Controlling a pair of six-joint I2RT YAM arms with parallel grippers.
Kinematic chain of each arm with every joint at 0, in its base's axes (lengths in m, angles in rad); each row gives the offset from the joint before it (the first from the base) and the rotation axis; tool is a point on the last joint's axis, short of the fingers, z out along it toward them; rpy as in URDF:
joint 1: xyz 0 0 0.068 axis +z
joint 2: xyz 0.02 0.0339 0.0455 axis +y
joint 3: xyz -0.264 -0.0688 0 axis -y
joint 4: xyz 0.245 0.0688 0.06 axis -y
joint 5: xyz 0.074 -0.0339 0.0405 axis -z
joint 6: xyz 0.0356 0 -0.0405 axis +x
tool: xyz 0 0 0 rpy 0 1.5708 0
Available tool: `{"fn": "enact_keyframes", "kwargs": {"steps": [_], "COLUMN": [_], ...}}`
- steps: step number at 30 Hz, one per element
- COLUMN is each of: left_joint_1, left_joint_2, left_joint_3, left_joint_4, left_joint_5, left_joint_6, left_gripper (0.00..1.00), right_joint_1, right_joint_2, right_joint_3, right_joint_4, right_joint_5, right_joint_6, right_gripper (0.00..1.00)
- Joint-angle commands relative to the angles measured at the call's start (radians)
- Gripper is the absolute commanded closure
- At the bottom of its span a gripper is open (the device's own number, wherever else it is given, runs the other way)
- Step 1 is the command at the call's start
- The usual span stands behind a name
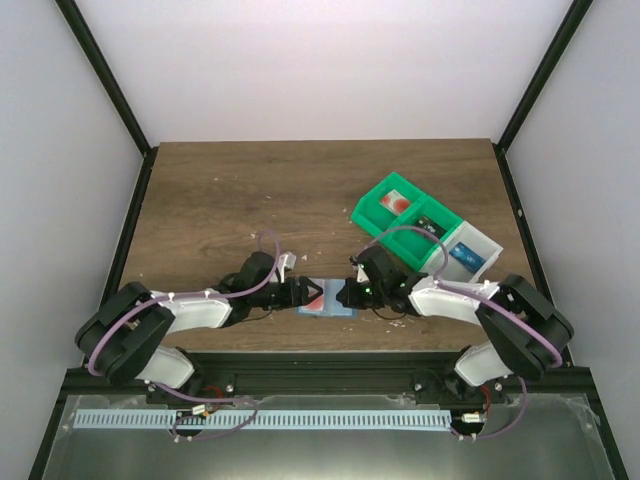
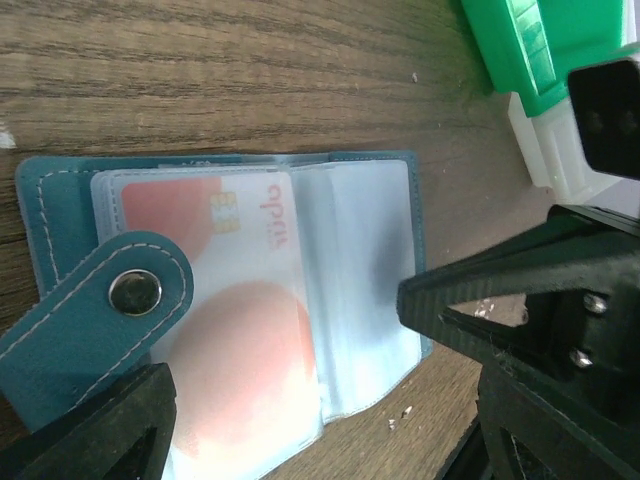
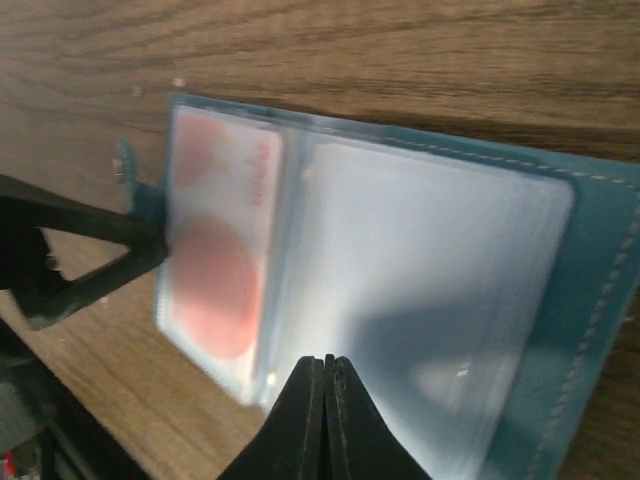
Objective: Take the credit cards out of the card holder
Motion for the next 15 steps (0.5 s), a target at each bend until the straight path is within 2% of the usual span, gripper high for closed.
{"fn": "enact_keyframes", "kwargs": {"steps": [1,6,15], "left_joint_1": [0.0,0.003,0.004], "left_joint_2": [-0.024,-0.026,-0.035], "left_joint_3": [-0.013,-0.021,-0.029], "left_joint_4": [0.003,0.018,0.022], "left_joint_5": [-0.018,-0.005,-0.004], "left_joint_6": [-0.009,-0.024,-0.035], "left_gripper": [0.15,0.14,0.14], "right_joint_1": [0.043,0.069,0.07], "right_joint_2": [-0.065,-0.05,0.083], "right_joint_3": [0.034,0.058,0.106], "right_joint_4": [0.006,0.035,0.086], "right_joint_5": [-0.002,0.014,-0.016], "right_joint_6": [0.045,0.077,0.08], "right_gripper": [0.99,0.99,1.0]}}
